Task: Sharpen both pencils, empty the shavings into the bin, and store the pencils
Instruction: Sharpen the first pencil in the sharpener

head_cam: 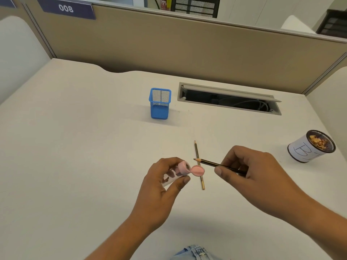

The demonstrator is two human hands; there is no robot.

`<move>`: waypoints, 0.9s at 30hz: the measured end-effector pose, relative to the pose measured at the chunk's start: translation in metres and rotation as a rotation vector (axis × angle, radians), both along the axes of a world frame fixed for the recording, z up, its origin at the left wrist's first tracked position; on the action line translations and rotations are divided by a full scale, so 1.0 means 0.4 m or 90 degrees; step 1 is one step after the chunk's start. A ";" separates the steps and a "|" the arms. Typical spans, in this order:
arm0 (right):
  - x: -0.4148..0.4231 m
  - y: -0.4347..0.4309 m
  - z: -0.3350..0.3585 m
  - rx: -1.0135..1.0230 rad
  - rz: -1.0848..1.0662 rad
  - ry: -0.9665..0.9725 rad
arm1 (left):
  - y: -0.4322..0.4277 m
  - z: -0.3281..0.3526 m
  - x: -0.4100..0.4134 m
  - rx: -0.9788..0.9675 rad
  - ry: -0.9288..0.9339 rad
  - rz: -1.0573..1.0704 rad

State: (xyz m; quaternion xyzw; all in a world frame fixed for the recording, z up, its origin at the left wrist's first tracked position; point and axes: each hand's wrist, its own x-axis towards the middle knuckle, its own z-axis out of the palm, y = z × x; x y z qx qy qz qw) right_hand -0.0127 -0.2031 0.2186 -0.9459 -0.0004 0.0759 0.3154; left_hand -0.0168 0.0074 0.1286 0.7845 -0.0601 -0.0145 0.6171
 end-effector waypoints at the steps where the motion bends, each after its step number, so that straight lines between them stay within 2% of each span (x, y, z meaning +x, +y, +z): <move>1: -0.001 0.001 -0.005 0.004 -0.001 0.002 | -0.002 -0.003 0.004 0.006 -0.002 -0.007; 5: -0.001 -0.001 -0.015 -0.021 0.012 0.007 | -0.007 -0.009 0.022 0.058 -0.035 -0.021; 16: 0.029 -0.022 -0.038 -0.114 0.067 0.001 | -0.011 -0.018 0.052 0.079 -0.058 -0.040; 21: 0.042 -0.034 -0.048 -0.207 0.198 -0.083 | -0.007 -0.022 0.058 0.126 -0.067 -0.063; 27: 0.072 -0.063 -0.051 -0.327 0.384 -0.324 | -0.004 0.001 0.066 0.164 -0.059 -0.142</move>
